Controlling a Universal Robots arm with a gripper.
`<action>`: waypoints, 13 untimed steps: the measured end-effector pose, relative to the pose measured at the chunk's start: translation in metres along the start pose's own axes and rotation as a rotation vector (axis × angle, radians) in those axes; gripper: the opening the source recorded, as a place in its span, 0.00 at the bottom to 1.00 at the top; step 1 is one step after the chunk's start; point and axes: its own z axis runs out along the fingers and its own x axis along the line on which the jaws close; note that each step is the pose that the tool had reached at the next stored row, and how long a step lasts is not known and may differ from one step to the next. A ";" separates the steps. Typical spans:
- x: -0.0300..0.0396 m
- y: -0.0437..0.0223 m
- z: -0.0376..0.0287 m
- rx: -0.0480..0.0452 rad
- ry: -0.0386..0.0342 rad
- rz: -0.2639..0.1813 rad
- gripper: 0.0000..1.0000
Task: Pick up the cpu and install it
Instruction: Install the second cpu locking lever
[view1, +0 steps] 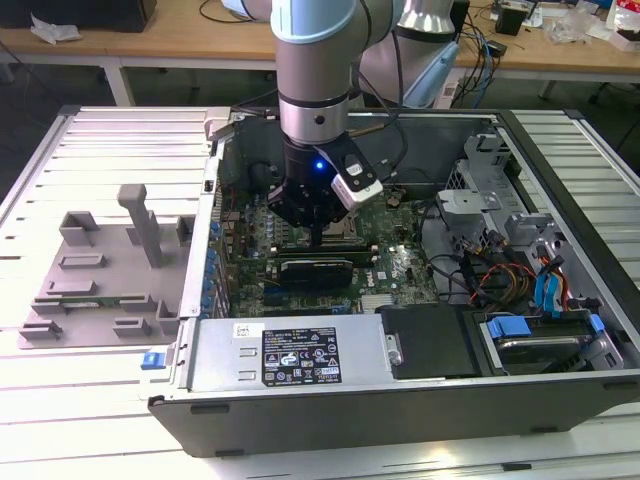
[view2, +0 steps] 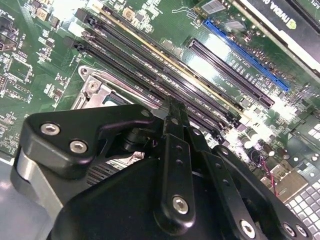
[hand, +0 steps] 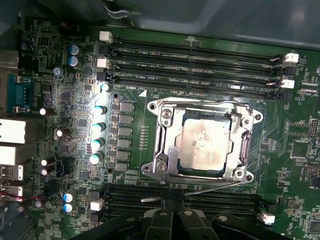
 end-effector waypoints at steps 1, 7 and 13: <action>0.0001 0.0000 0.0000 -0.0001 0.0000 0.000 0.11; 0.0027 0.0002 0.0000 -0.0005 -0.0005 0.000 0.11; 0.0135 0.0007 -0.0005 -0.0153 -0.0214 0.003 0.11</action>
